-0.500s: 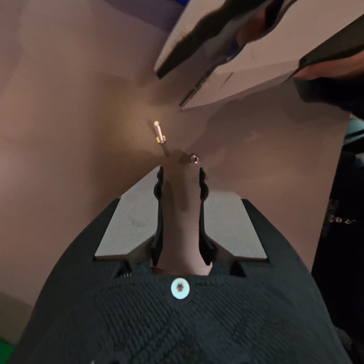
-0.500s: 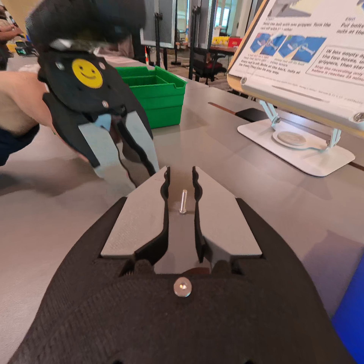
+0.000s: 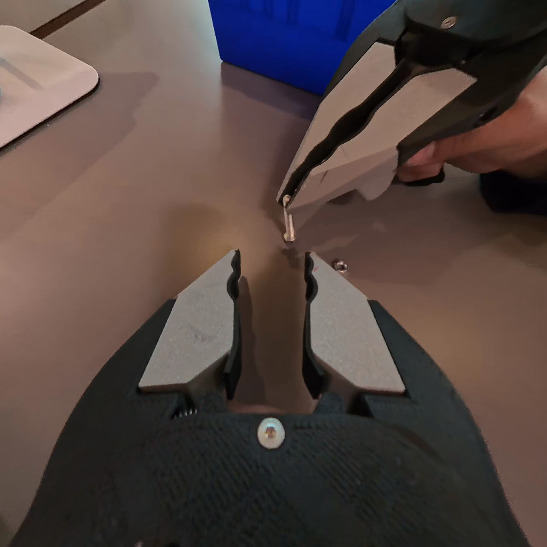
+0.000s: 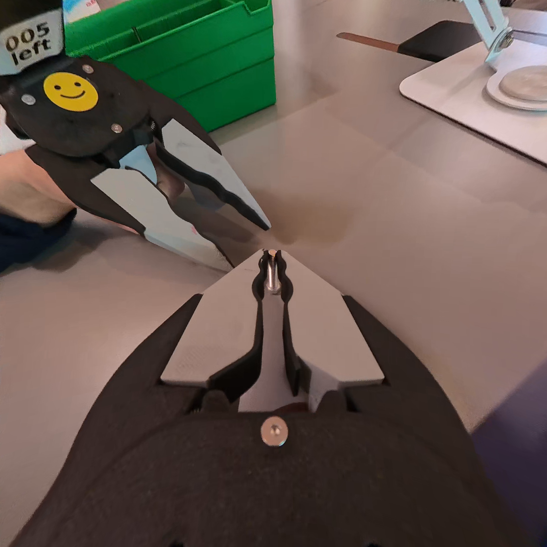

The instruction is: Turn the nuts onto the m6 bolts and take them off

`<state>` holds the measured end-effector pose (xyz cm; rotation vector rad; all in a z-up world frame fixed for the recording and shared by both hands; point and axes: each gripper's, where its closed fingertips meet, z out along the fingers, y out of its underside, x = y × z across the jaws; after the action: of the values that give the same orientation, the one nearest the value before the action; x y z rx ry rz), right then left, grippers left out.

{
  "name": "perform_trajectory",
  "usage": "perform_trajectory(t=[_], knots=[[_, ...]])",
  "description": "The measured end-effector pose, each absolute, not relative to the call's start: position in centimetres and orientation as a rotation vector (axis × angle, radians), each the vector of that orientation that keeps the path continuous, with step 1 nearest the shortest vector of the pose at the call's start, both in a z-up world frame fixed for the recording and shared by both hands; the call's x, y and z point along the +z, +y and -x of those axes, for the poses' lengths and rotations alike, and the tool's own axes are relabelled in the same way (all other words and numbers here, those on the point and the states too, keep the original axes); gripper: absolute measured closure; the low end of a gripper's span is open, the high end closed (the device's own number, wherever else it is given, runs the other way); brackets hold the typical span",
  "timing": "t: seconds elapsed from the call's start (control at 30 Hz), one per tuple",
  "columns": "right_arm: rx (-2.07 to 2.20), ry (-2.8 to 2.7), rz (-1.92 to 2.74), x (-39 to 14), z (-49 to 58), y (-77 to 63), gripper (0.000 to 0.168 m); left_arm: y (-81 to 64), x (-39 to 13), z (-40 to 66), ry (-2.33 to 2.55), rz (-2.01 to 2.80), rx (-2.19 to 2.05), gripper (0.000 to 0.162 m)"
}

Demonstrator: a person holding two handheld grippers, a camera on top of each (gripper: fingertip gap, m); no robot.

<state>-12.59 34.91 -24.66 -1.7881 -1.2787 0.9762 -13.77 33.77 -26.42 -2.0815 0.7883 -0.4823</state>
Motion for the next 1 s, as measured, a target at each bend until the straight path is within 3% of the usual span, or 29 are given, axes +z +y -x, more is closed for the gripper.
perform_trajectory(t=[0.13, 0.4, 1.0], knots=[[1.062, -1.24, 1.709, -23.0, 12.8, 34.4, 0.166, 33.8, -25.6, 12.9, 0.787, 2.022, -0.497, 0.121], [1.164, -1.248, 1.606, -21.2, 13.6, 32.7, 0.166, 33.2, -24.2, 11.8, 0.823, 1.911, -0.518, 0.157], [1.192, -1.225, 1.565, -20.2, 13.3, 32.5, 0.166, 32.5, -23.4, 11.3, 0.792, 1.879, -0.688, 0.159]])
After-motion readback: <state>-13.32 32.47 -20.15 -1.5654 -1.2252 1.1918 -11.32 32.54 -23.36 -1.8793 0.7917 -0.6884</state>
